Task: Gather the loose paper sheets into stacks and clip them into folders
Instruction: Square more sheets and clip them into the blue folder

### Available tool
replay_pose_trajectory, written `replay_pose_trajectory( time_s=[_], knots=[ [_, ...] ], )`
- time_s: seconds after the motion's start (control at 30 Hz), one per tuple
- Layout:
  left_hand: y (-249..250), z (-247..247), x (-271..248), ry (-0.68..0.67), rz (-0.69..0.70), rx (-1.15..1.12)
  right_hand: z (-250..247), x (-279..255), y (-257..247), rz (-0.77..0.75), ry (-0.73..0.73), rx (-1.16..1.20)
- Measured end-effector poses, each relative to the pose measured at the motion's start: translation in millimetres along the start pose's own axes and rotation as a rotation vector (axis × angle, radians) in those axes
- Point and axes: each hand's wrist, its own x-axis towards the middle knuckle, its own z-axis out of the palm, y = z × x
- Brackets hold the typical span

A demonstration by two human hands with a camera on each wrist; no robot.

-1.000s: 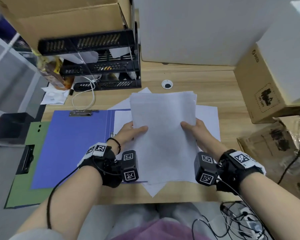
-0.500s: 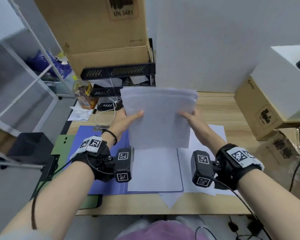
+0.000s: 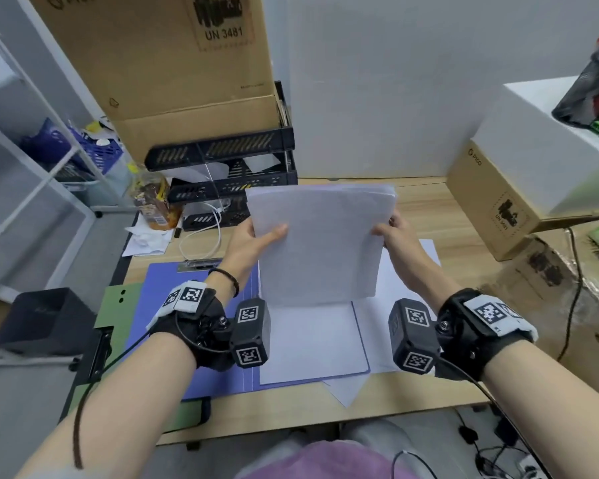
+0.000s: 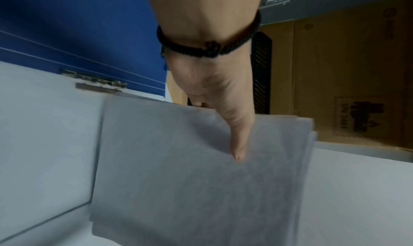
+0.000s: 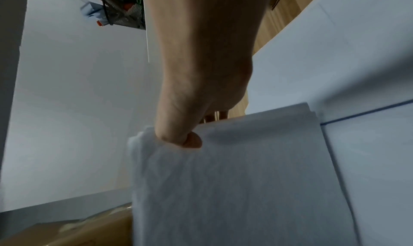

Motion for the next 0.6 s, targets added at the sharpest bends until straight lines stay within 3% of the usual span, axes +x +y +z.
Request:
replay_pose_trajectory(
  time_s=[0.1,0.2,0.4,0.6],
  knots=[
    [-20.6,-3.5,-7.9,-0.005,-0.05,0.08,-4.0,-7.0,22.4,0.066,-0.075,-0.068],
    [-33.1,3.9,-12.2,-0.04,-0.056,0.115,2.3,-9.6,37.2,0.105,-0.06,-0.055],
    [-20.6,3.6,0.6,0.0,-0.078,0.019,-3.7,1.9,23.8,0.104,0.034,0.052],
    [-24.2,8.5,0.6,0.04,-0.1,-0.013,6.7,2.8,18.9,0.107,-0.035,0.038]
  ],
)
